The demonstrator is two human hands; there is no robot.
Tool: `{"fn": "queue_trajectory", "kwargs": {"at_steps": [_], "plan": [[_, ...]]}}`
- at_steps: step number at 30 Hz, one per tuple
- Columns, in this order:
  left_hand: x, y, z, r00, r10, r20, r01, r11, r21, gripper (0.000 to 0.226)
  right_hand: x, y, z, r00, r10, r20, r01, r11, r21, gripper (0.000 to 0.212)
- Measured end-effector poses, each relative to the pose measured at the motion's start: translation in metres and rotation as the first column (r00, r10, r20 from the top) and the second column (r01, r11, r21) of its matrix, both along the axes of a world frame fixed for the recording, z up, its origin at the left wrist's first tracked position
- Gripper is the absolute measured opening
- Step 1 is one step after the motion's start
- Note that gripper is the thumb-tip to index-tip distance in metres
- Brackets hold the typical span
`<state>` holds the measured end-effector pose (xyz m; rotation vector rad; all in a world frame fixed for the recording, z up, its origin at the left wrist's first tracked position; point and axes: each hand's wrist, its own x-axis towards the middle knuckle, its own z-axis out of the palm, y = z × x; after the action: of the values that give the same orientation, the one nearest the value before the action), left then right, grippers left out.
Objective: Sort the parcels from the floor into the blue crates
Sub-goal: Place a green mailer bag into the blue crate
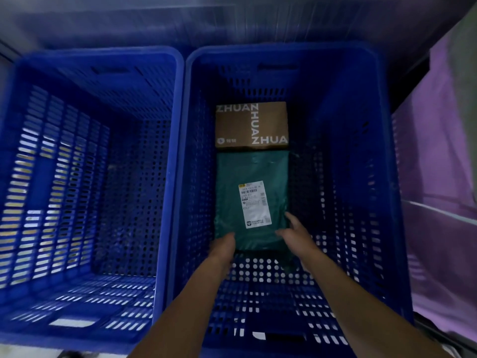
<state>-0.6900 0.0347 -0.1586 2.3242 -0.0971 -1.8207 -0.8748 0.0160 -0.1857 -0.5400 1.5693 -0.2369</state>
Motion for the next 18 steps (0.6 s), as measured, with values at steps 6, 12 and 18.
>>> {"fn": "queue_trajectory", "kwargs": {"at_steps": [6, 12, 18], "plan": [[-0.005, 0.001, -0.015, 1.0, -0.015, -0.01, 0.014, 1.0, -0.012, 0.022, -0.014, -0.007, -0.012, 1.0, 0.007, 0.019, -0.009, 0.998, 0.065, 0.074], [-0.007, -0.001, -0.021, 0.998, -0.066, 0.017, 0.067, 0.998, -0.023, 0.022, -0.01, -0.003, -0.023, 0.933, 0.327, -0.15, -0.308, 0.942, 0.135, 0.063], [-0.002, -0.004, -0.036, 1.0, 0.004, 0.009, -0.005, 1.0, 0.012, 0.068, -0.01, -0.021, -0.024, 0.707, 0.564, -0.427, -0.603, 0.796, 0.053, 0.032]]}}
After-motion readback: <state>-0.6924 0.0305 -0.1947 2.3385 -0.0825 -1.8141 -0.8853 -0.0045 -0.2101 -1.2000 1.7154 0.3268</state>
